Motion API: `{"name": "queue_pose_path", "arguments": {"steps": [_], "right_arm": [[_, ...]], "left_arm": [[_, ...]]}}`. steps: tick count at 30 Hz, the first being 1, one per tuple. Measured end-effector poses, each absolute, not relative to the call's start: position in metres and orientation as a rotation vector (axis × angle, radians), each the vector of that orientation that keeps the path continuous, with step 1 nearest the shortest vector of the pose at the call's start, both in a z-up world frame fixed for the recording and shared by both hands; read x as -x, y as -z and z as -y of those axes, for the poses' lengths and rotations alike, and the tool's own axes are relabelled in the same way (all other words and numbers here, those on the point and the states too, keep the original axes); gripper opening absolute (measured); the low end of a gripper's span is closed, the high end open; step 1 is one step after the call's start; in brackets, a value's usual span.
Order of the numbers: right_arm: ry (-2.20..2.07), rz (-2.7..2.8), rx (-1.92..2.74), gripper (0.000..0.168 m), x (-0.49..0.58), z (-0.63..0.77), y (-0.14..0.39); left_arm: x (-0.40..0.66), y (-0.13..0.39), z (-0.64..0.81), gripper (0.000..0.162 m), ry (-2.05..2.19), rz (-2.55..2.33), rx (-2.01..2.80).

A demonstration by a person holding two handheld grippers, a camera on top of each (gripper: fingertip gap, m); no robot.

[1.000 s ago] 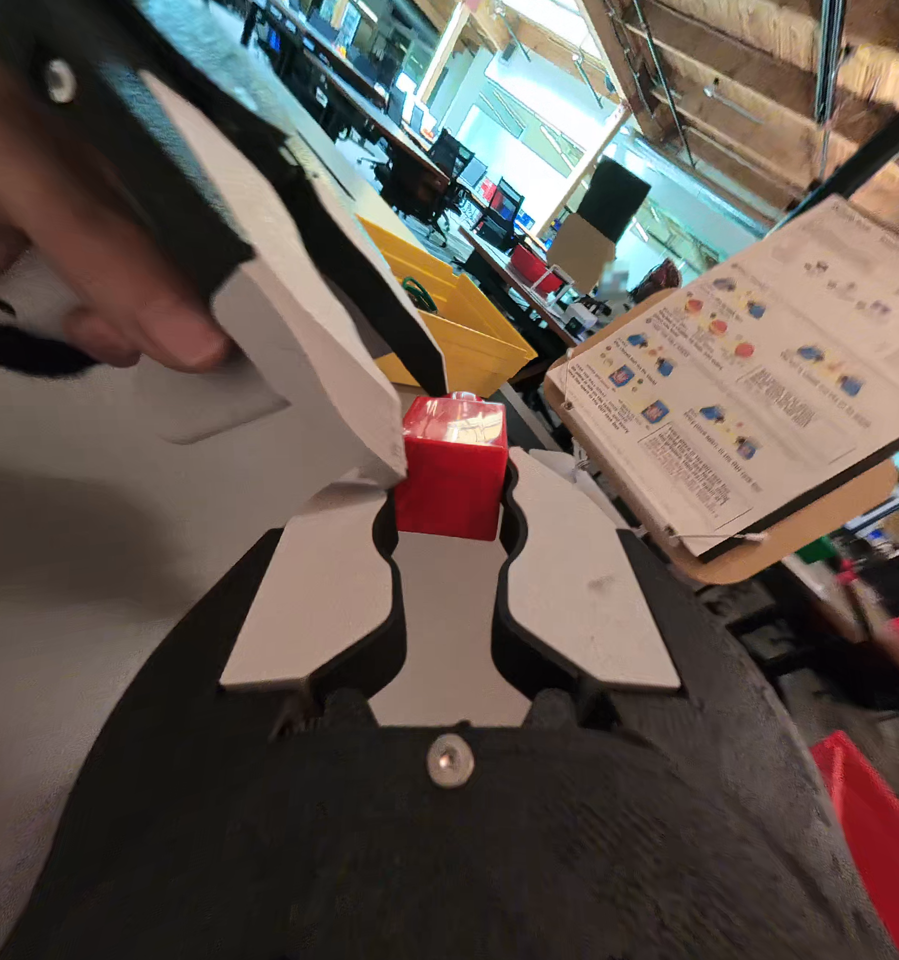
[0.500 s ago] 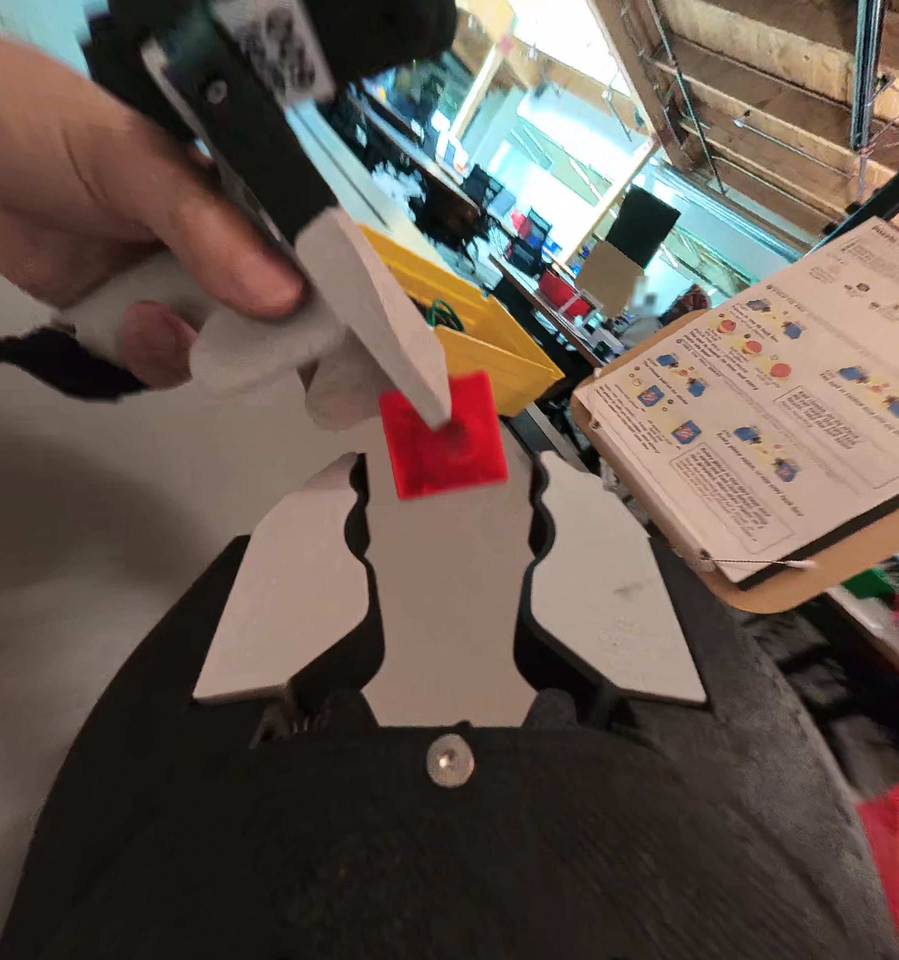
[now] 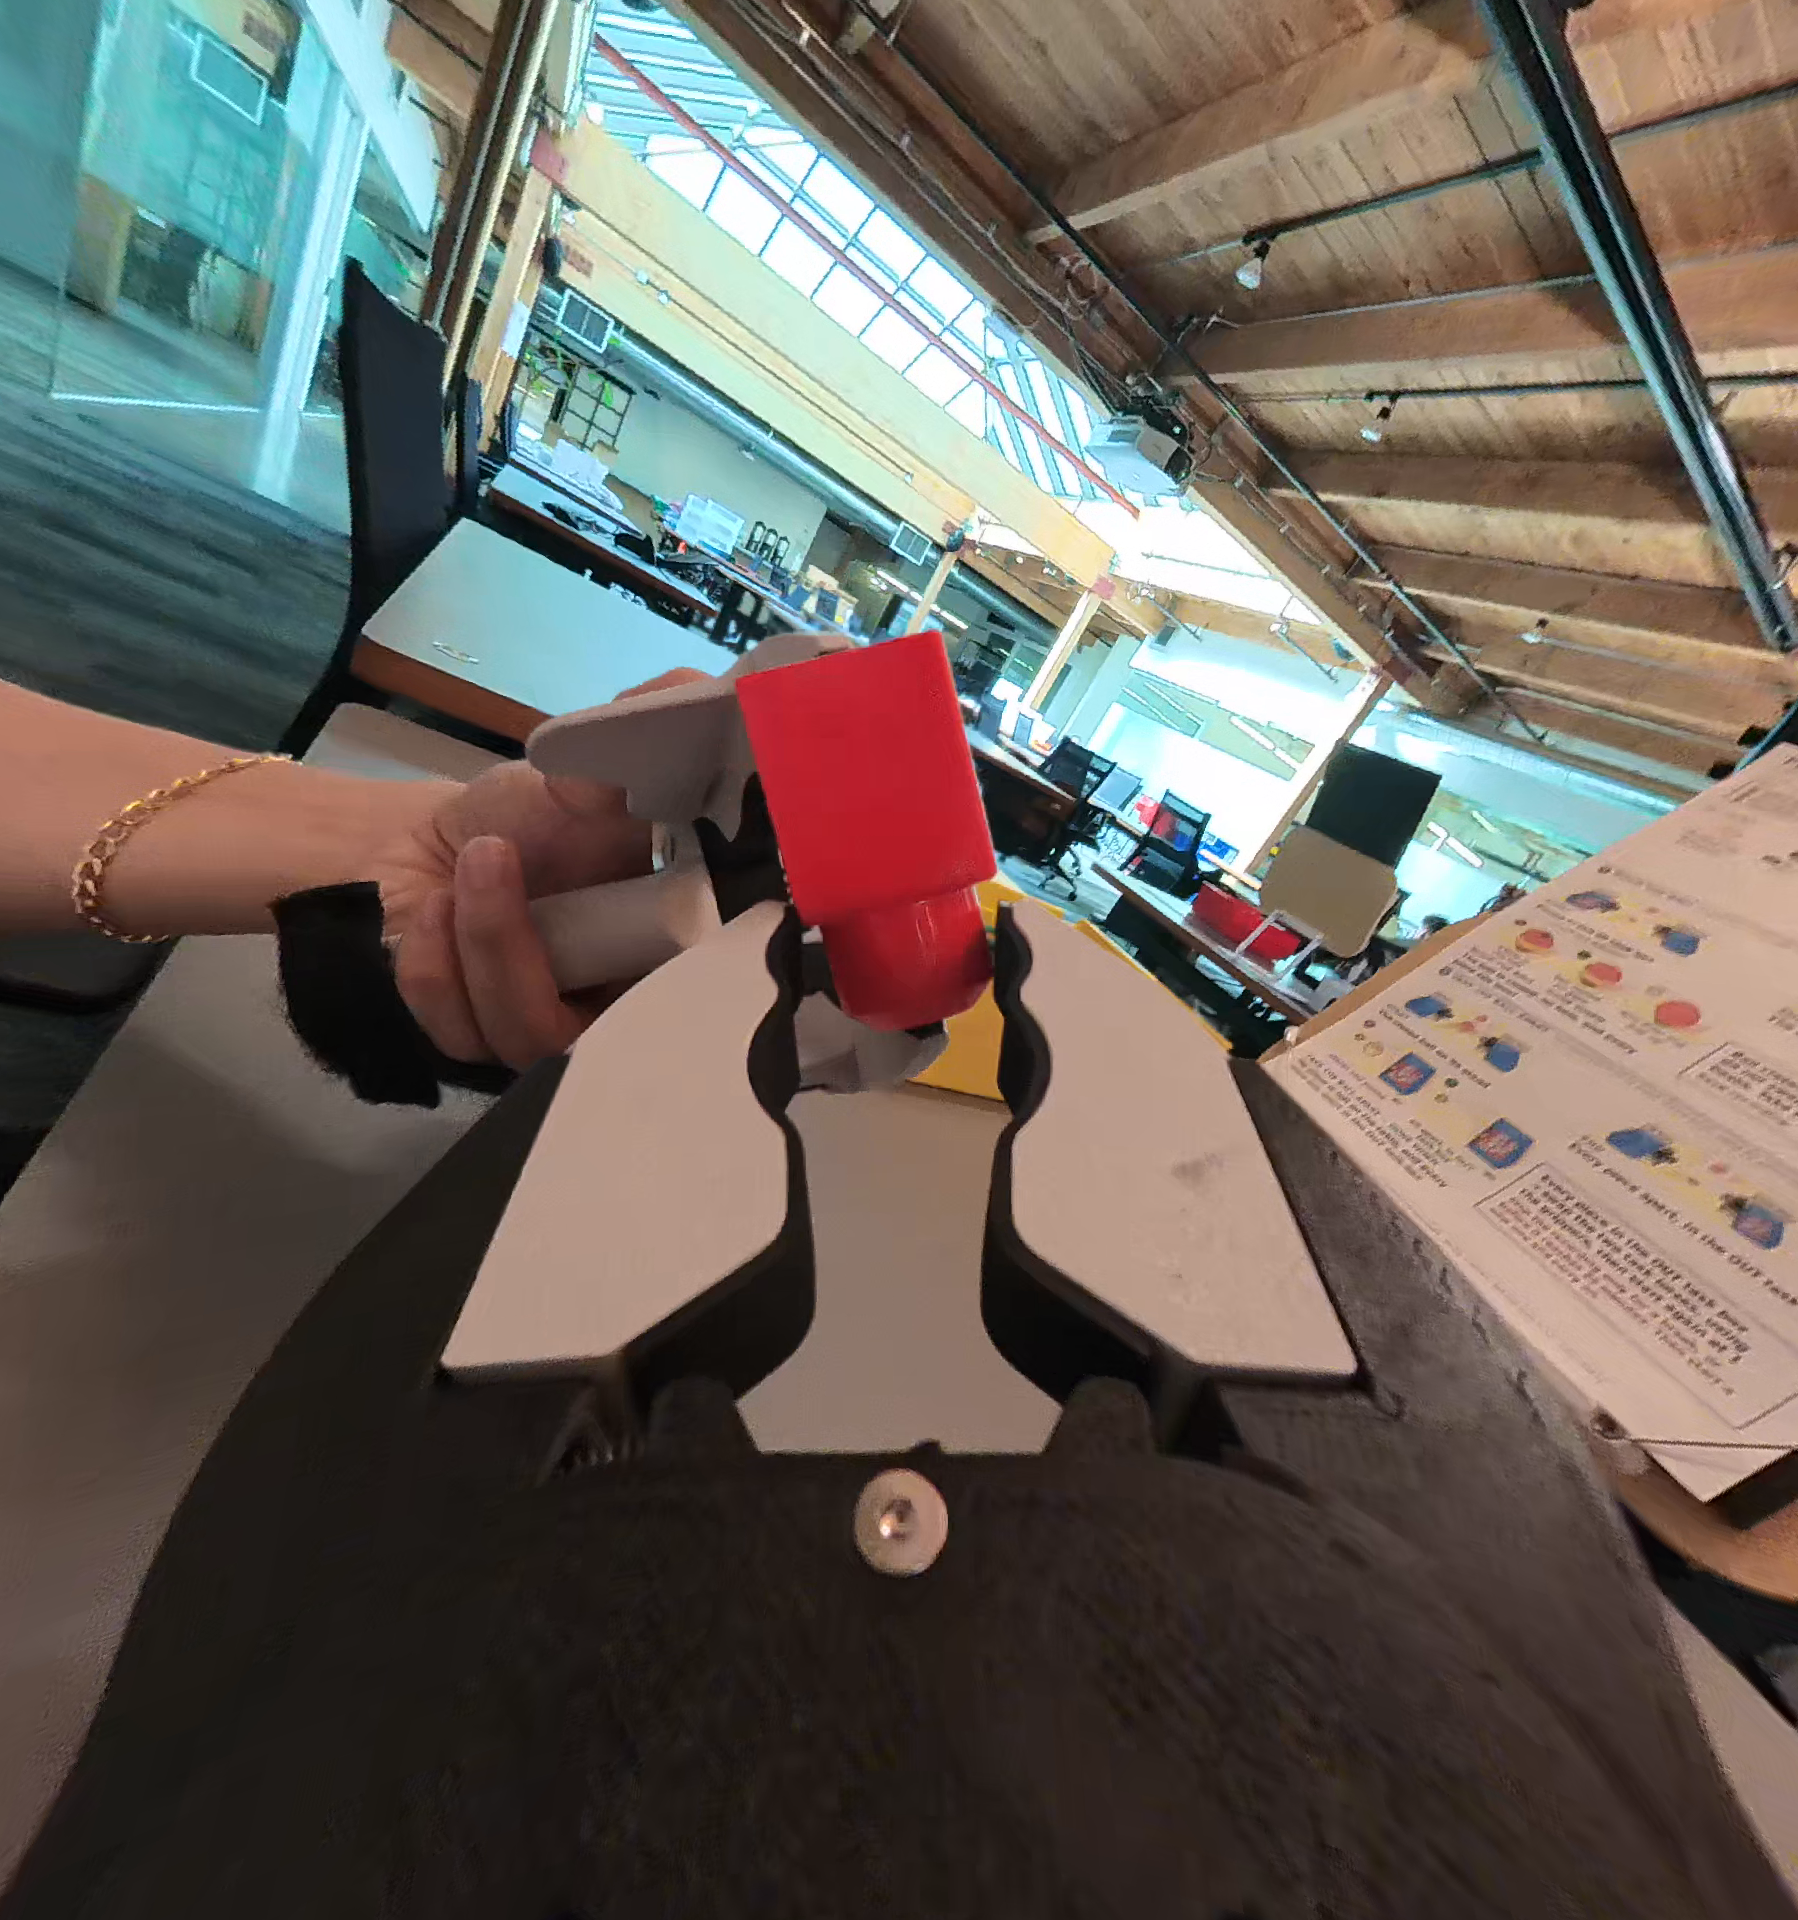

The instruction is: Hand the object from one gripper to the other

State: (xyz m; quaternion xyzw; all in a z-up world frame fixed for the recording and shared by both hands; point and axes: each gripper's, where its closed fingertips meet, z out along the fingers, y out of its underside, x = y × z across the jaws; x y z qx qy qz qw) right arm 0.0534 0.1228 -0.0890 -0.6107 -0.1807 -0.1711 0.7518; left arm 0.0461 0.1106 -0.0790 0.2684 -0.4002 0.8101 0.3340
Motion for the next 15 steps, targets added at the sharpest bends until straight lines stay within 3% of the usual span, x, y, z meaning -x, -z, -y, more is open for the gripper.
{"name": "queue_pose_path", "arguments": {"steps": [10, 15], "right_arm": [[0.427, 0.357, 1.483, 0.033, -0.067, -0.123, 0.091], [0.809, 0.332, 1.696, 0.033, -0.105, -0.114, 0.101]], "left_arm": [[-0.065, 0.091, -0.123, 0.061, -2.192, 1.084, -0.848], [-0.097, 0.119, -0.154, 0.072, -2.351, 1.698, -1.343]]}}
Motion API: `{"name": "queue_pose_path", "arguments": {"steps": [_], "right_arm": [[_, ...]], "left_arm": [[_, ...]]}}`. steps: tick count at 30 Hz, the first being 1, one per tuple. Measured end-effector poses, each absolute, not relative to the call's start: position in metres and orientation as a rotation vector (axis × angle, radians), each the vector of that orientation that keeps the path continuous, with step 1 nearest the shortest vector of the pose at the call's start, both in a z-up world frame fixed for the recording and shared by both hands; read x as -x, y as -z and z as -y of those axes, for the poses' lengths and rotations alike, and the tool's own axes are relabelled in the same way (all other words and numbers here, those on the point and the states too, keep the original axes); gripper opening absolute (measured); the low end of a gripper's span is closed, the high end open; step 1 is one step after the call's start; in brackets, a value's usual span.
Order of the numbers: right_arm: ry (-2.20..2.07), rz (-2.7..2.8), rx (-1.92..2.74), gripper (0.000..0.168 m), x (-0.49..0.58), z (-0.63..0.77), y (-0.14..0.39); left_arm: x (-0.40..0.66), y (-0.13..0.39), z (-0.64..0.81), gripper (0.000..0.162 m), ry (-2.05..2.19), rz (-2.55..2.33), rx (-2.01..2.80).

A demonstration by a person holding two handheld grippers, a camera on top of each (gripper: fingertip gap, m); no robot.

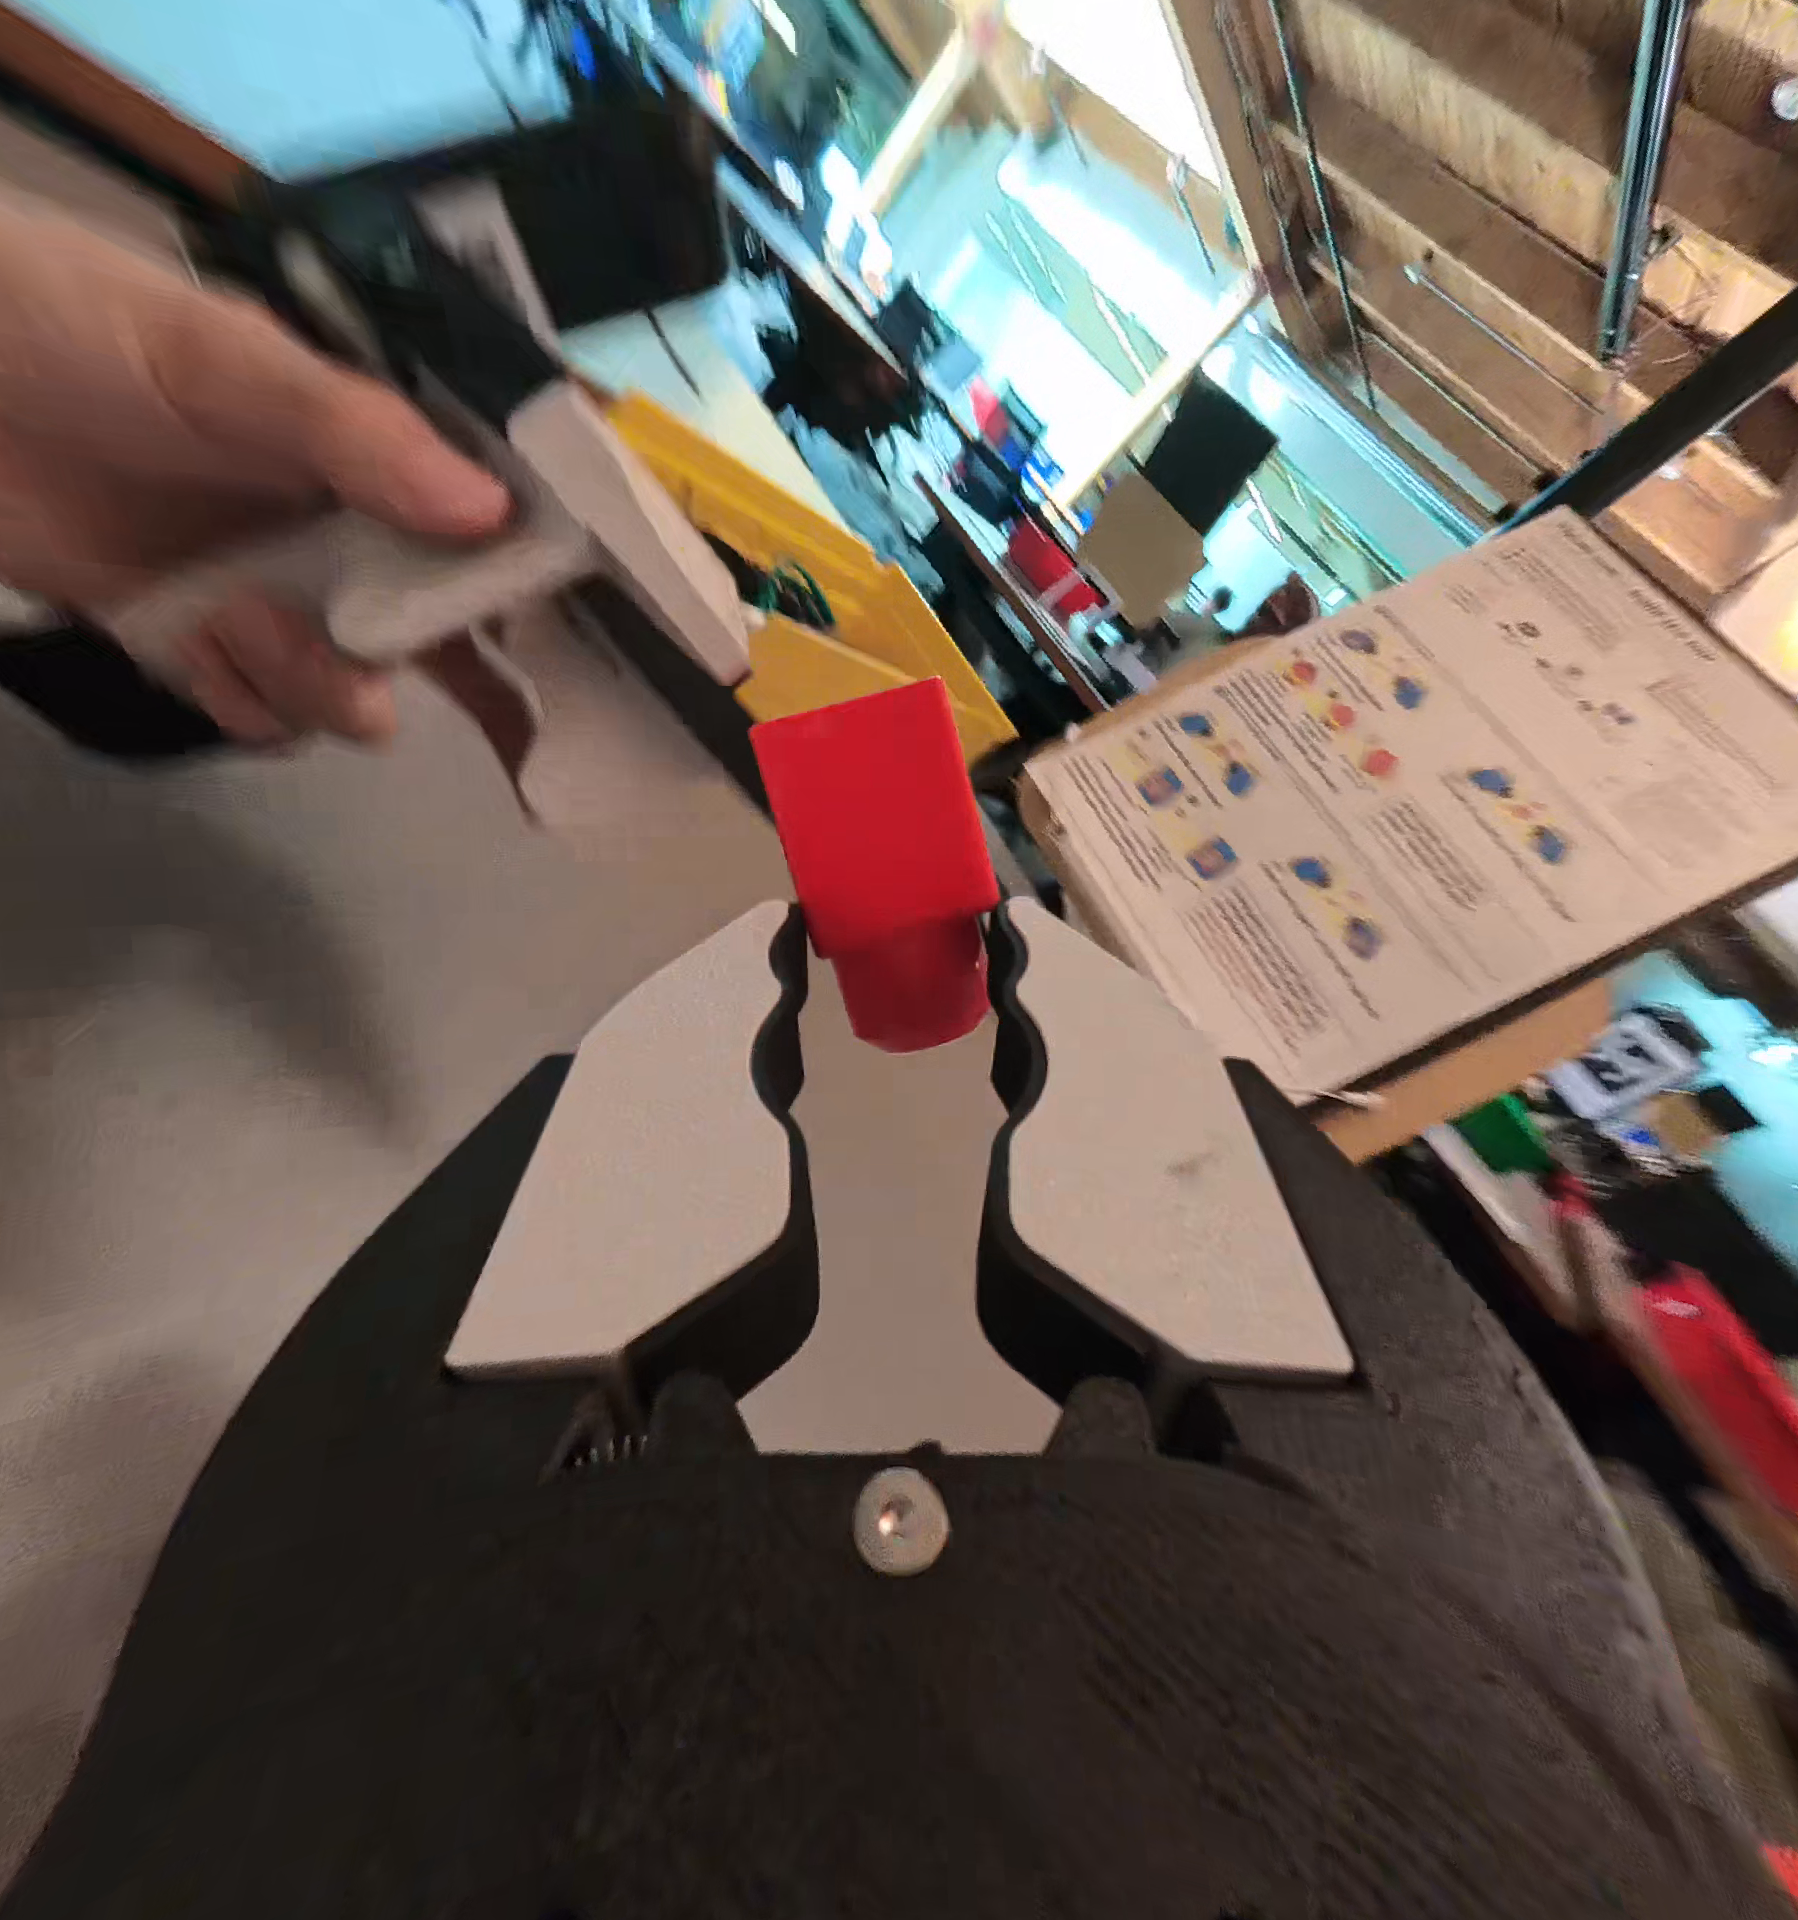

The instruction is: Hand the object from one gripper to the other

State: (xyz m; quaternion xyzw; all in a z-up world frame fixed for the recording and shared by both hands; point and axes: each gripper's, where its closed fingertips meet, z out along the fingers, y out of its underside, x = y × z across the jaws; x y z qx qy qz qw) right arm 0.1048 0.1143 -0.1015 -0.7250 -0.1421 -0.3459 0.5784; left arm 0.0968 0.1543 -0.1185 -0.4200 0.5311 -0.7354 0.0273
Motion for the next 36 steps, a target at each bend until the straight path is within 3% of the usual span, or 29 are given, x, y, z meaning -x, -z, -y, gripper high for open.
{"name": "queue_pose_path", "arguments": {"steps": [6, 10, 17, 21, 23, 25, 32, 36], "right_arm": [[1.098, 0.509, 1.793, 0.033, -0.106, -0.123, 0.122], [1.084, 0.517, 1.774, 0.033, -0.097, -0.129, 0.12], [0.661, 0.398, 1.655, 0.038, -0.075, -0.129, 0.106], [0.393, 0.269, 1.475, 0.045, -0.074, -0.117, 0.082], [0.351, 0.313, 1.429, 0.038, -0.07, -0.113, 0.082], [0.331, 0.335, 1.378, 0.031, -0.066, -0.111, 0.079], [0.296, 0.368, 1.391, 0.028, -0.061, -0.111, 0.081], [0.363, 0.32, 1.521, 0.028, -0.072, -0.114, 0.085]], "left_arm": [[-0.092, 0.131, -0.142, 0.072, 1.823, -1.85, 1.261], [-0.088, 0.127, -0.136, 0.035, 1.91, -1.855, 1.195], [-0.081, 0.12, -0.142, 0.034, 2.24, -1.814, 1.111], [-0.071, 0.1, -0.145, 0.034, 2.675, -1.682, 1.141], [-0.067, 0.095, -0.143, 0.034, 2.802, -1.658, 1.122], [-0.064, 0.098, -0.137, 0.034, 2.835, -1.706, 1.112], [-0.059, 0.1, -0.13, 0.034, 2.856, -1.761, 1.063], [-0.073, 0.109, -0.138, 0.037, 2.564, -1.759, 1.072]]}}
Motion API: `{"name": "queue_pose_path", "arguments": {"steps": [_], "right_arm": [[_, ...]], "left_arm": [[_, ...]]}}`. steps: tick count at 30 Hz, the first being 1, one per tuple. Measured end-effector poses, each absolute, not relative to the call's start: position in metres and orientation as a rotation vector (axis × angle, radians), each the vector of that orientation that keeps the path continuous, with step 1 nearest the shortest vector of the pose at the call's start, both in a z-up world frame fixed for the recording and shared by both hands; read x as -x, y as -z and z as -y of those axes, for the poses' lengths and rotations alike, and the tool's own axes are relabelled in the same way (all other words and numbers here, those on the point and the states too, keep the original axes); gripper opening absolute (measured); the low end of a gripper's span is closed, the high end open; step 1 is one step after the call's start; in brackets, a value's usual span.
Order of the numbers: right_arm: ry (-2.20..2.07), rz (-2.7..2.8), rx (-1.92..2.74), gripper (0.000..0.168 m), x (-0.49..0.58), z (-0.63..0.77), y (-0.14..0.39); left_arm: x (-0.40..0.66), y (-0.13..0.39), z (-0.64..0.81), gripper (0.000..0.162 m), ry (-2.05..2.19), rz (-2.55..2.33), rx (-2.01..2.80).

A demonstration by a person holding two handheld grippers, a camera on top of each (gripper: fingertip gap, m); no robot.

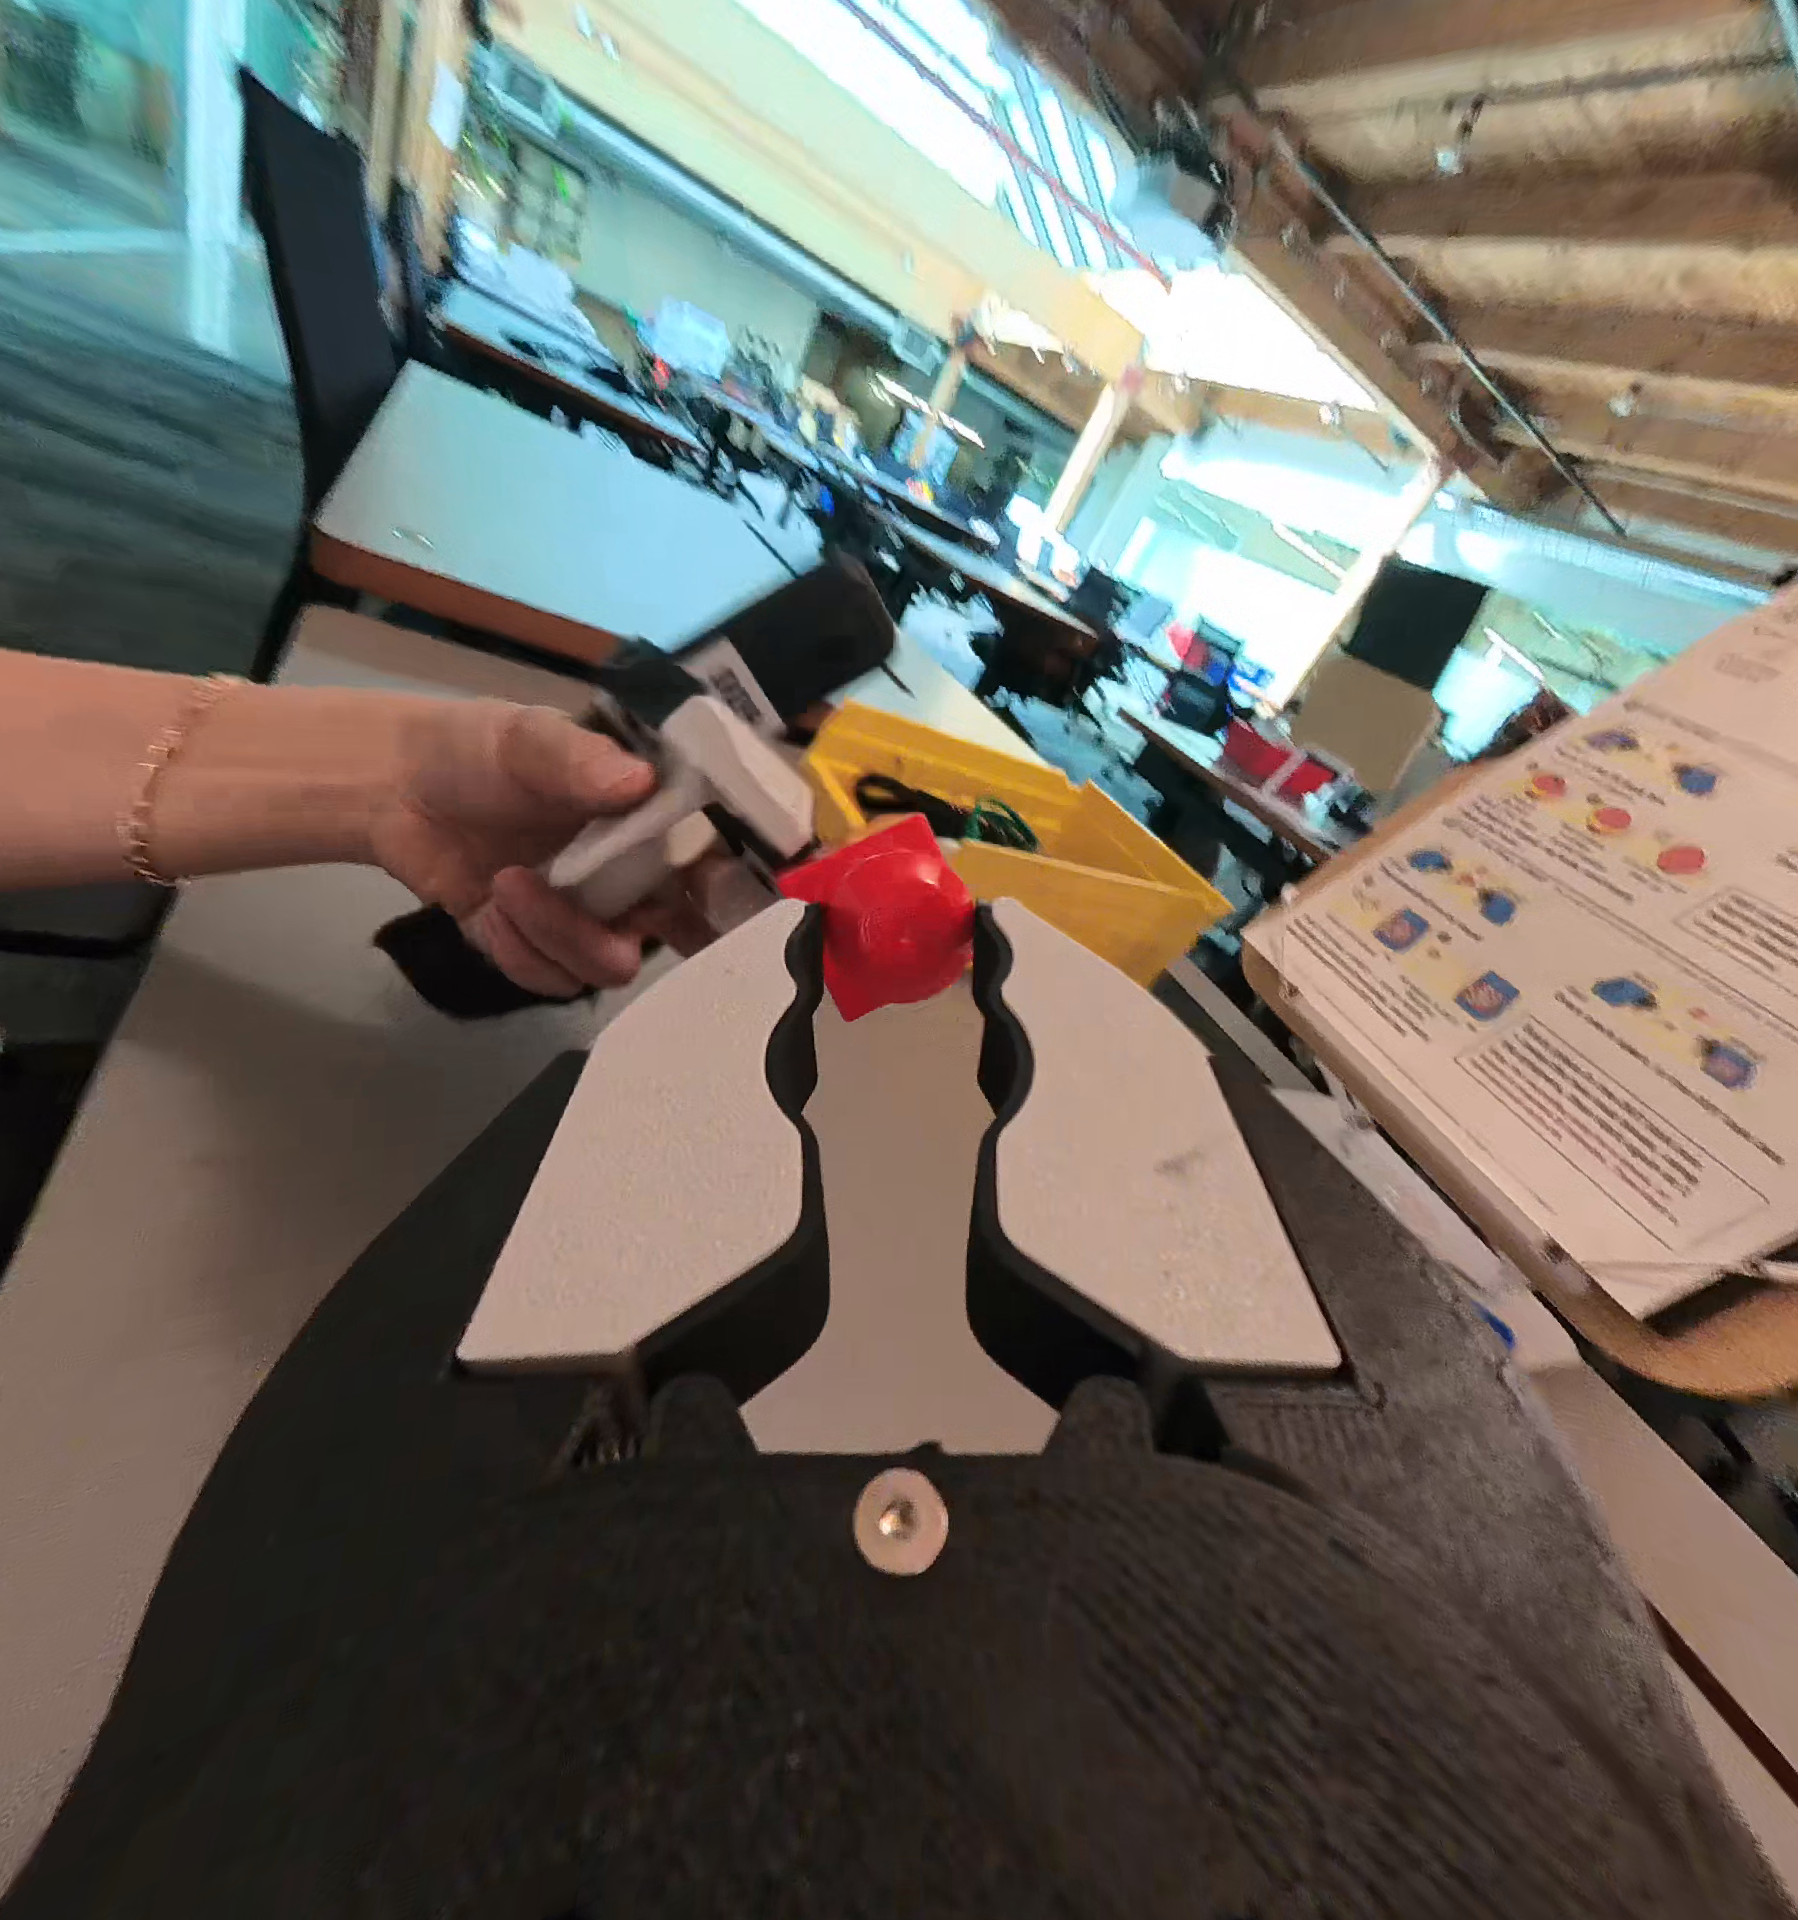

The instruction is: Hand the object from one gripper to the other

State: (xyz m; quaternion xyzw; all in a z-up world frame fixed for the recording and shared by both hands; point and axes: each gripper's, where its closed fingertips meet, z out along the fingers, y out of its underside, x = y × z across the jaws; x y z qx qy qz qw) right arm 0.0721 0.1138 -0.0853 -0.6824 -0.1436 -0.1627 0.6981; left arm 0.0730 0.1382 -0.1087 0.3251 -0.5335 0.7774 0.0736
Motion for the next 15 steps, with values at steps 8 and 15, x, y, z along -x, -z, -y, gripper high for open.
{"name": "queue_pose_path", "arguments": {"steps": [8, 15], "right_arm": [[0.43, 0.197, 1.866, 0.027, -0.087, -0.113, 0.111], [0.455, 0.301, 1.974, 0.027, -0.072, -0.117, 0.128]], "left_arm": [[-0.08, 0.129, -0.145, 0.062, -2.146, 3.224, -0.802], [-0.076, 0.151, -0.125, 0.035, -1.761, 3.536, -0.578]]}}
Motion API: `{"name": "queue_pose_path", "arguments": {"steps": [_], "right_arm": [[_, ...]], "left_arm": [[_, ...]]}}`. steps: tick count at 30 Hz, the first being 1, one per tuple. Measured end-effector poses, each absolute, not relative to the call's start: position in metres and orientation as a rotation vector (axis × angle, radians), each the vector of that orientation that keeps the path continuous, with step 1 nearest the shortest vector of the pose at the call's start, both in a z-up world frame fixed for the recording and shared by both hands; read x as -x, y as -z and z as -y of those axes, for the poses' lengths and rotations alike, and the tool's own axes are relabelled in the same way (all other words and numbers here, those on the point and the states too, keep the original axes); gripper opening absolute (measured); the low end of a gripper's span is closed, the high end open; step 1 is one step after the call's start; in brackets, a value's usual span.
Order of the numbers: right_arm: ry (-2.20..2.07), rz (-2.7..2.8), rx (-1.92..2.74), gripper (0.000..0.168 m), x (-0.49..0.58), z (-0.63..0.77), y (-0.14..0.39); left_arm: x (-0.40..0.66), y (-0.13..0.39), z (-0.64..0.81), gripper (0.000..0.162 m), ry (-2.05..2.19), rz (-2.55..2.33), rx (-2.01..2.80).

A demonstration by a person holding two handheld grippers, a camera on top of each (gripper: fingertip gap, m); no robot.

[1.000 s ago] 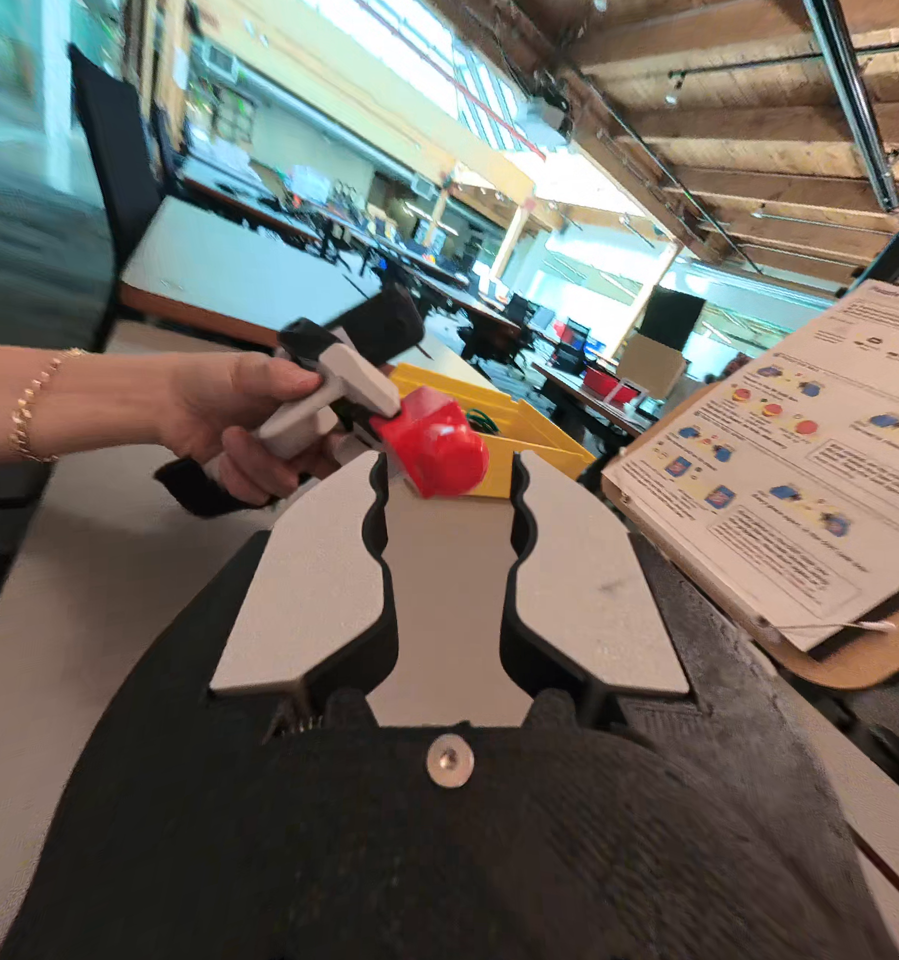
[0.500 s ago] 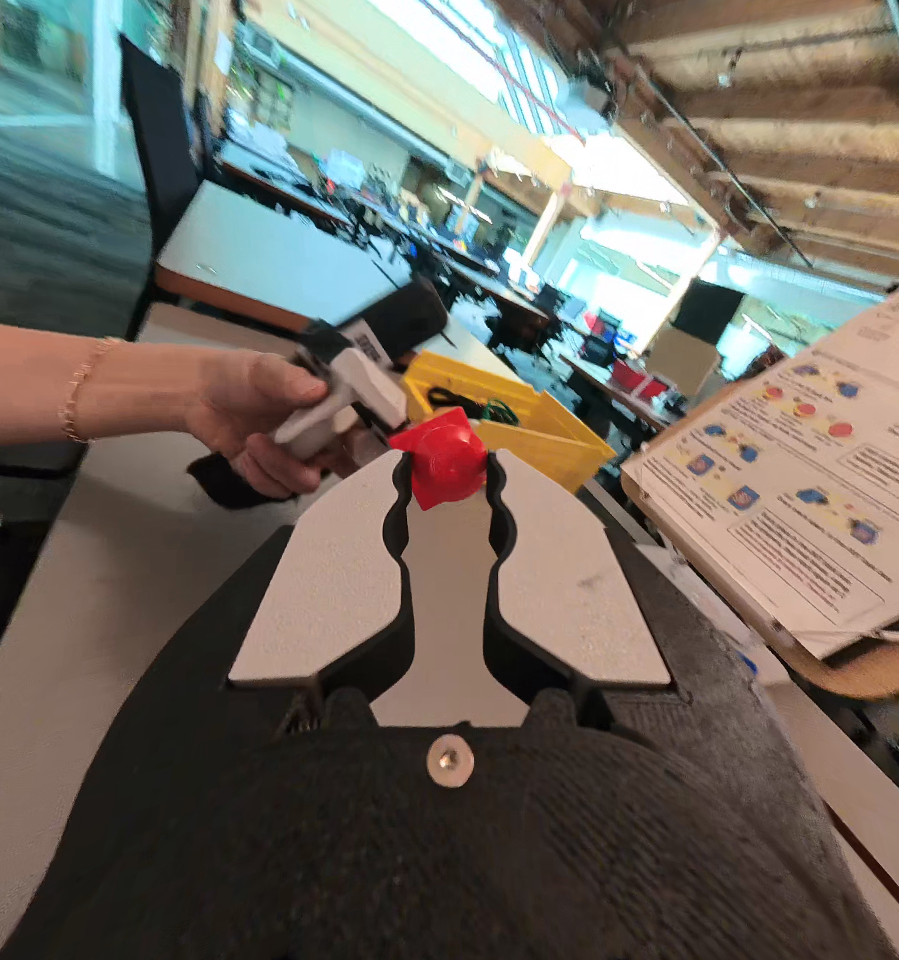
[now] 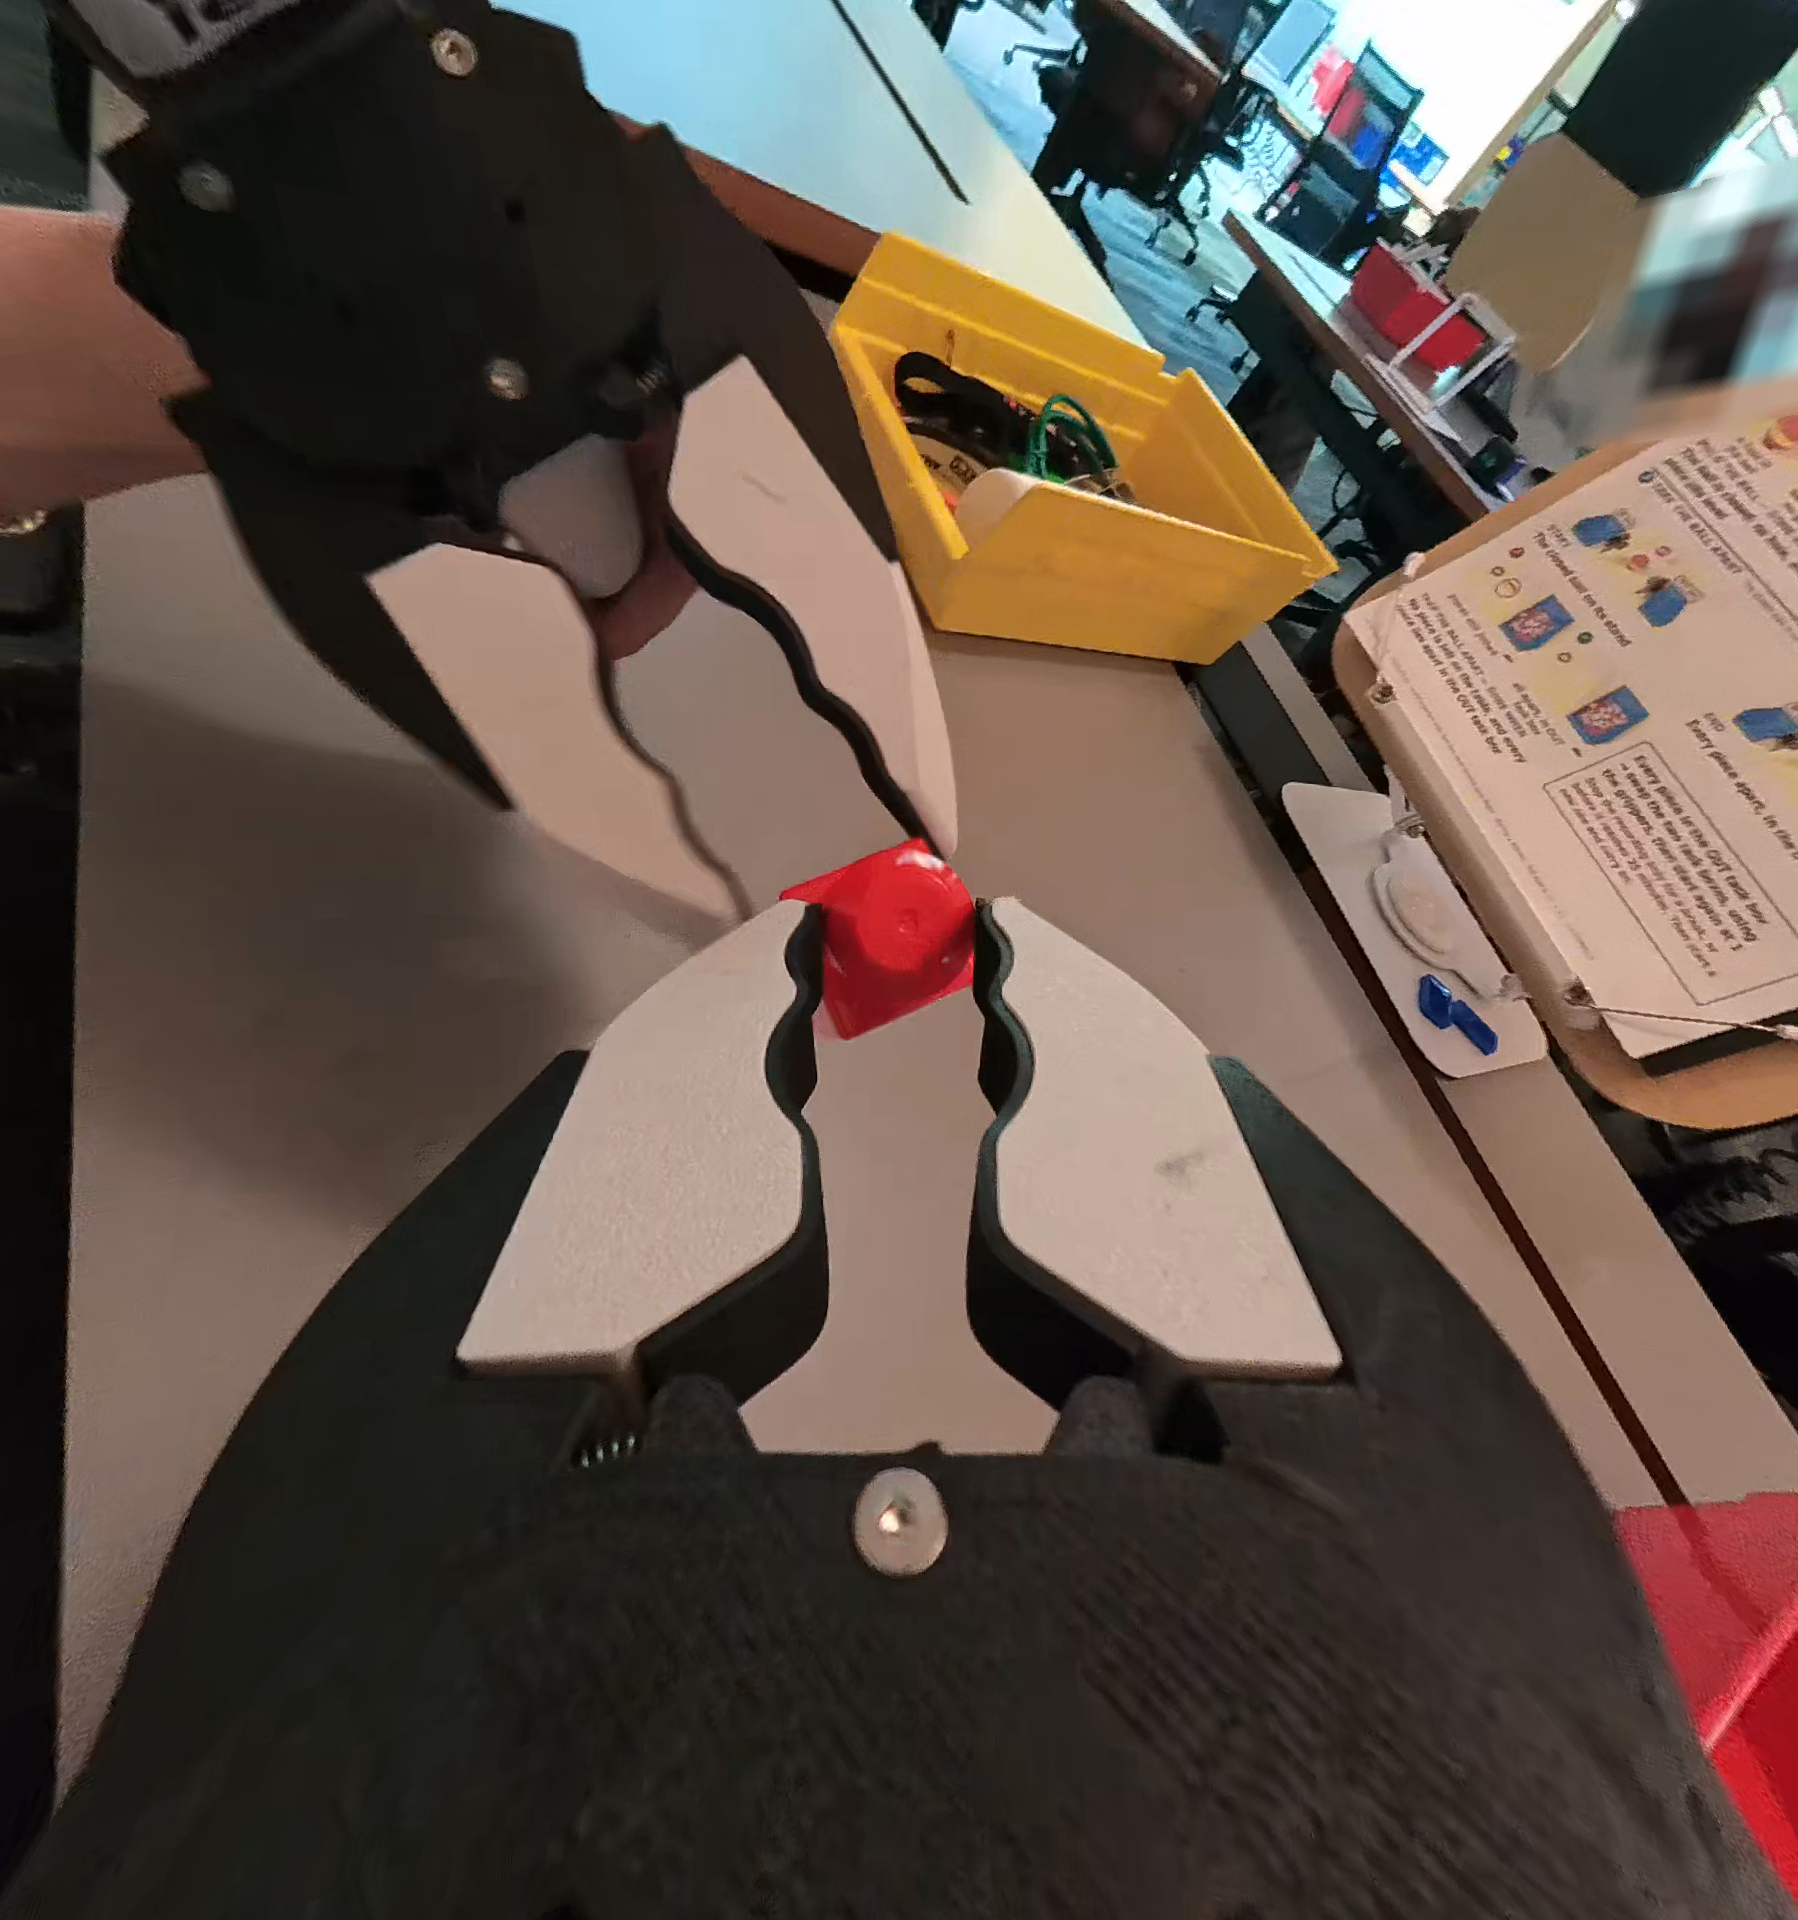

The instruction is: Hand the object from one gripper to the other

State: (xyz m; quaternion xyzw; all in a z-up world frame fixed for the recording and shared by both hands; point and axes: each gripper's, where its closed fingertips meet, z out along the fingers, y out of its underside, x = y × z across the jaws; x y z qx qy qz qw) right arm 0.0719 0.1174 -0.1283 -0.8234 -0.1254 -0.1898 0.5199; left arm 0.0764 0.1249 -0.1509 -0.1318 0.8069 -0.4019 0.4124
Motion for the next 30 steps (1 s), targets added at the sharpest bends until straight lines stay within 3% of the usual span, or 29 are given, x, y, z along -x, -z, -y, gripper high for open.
{"name": "queue_pose_path", "arguments": {"steps": [8, 17, 20, 24, 30], "right_arm": [[0.407, 0.273, 1.855, 0.03, -0.072, -0.119, 0.114], [-0.063, 0.183, 1.705, 0.041, -0.061, -0.119, 0.113], [-0.029, 0.207, 1.739, 0.046, -0.061, -0.123, 0.124], [-0.061, 0.217, 1.762, 0.036, -0.056, -0.129, 0.133], [-0.118, 0.183, 1.777, 0.034, -0.058, -0.132, 0.138]], "left_arm": [[-0.078, 0.141, -0.13, 0.033, 1.459, -1.981, 0.53], [-0.056, 0.111, -0.136, 0.033, 2.07, -1.887, 0.583], [-0.055, 0.113, -0.135, 0.033, 2.062, -1.903, 0.572], [-0.056, 0.117, -0.134, 0.033, 1.991, -1.927, 0.558], [-0.058, 0.119, -0.136, 0.033, 1.909, -1.939, 0.554]]}}
